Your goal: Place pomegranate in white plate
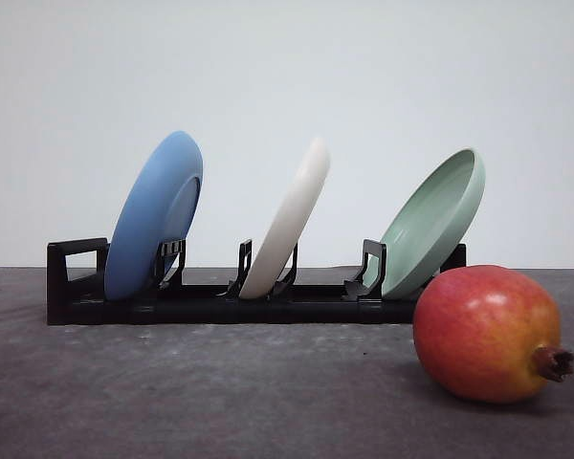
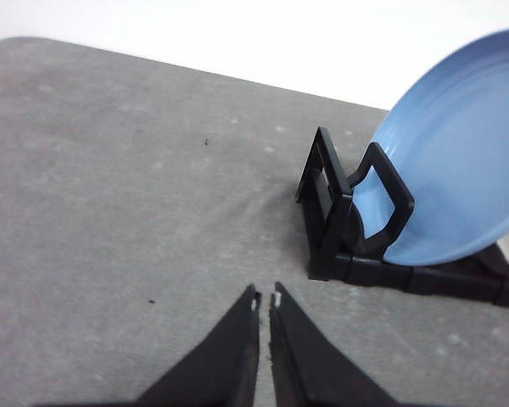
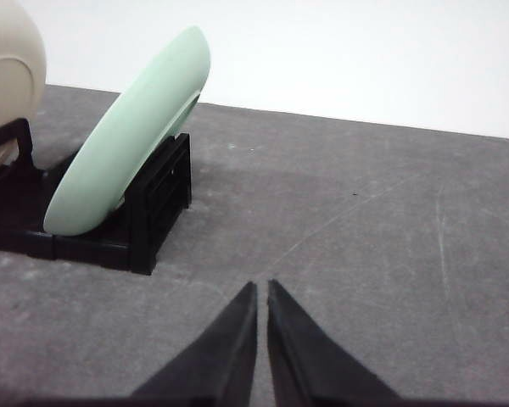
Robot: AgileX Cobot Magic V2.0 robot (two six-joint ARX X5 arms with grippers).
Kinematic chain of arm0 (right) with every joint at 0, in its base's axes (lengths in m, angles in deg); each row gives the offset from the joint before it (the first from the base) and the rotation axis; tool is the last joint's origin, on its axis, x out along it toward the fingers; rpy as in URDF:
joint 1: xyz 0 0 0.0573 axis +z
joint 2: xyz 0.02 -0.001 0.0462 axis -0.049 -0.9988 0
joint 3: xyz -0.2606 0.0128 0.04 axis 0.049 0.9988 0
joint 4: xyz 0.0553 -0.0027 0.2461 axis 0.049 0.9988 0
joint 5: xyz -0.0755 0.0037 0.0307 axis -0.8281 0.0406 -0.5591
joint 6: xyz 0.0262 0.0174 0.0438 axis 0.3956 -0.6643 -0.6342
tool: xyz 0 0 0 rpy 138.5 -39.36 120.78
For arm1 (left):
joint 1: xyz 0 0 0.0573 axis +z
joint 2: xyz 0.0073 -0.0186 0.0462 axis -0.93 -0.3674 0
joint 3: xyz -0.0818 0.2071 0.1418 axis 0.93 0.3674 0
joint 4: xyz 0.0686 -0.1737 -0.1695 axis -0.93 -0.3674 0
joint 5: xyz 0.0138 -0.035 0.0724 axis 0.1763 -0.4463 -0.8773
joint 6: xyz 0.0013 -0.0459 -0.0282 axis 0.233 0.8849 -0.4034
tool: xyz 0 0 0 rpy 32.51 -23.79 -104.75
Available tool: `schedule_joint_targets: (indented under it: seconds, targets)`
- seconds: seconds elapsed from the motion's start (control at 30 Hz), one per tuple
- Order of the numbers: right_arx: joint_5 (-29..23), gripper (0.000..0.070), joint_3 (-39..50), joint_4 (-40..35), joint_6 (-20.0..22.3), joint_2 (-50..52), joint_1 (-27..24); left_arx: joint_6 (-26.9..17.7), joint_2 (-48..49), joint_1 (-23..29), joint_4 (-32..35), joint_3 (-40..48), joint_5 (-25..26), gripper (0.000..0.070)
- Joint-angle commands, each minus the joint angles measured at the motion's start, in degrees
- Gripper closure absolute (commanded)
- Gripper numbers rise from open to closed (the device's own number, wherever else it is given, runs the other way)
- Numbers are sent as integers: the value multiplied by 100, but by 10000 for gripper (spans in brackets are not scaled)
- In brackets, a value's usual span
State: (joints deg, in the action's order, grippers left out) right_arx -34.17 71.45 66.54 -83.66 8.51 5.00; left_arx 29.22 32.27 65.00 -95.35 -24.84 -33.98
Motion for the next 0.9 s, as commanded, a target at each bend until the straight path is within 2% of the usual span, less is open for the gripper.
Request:
schedule_joint_targets:
  seconds: [0.0,0.07,0.17,0.27,0.33,0.43,0.5,0.67,0.87]
  targets:
    - [-26,683,26,-167,-490,0,-7,702,2,-7,23,63,13,700]
    - [-21,686,26,-295,-1153,0,-9,1402,2,-7,99,63,13,700]
    - [-17,688,24,-519,-2071,0,-7,2143,2,-7,410,61,22,700]
    - [1,688,-17,-789,-2793,0,-7,2333,2,-7,981,52,87,700]
    - [22,689,-123,-776,-3070,0,-7,2325,2,-7,1270,-20,125,700]
    - [246,691,-353,-644,-3142,0,-7,2186,0,-7,1221,-283,129,699]
    - [424,693,-594,-356,-3191,-4,-7,2019,-15,-7,883,-563,154,697]
    - [614,693,-1486,1046,-3182,-89,-7,1753,-277,-7,-598,-1615,175,697]
    - [732,694,-2581,2374,-2768,-594,-7,900,-1117,-7,-2208,-3024,321,697]
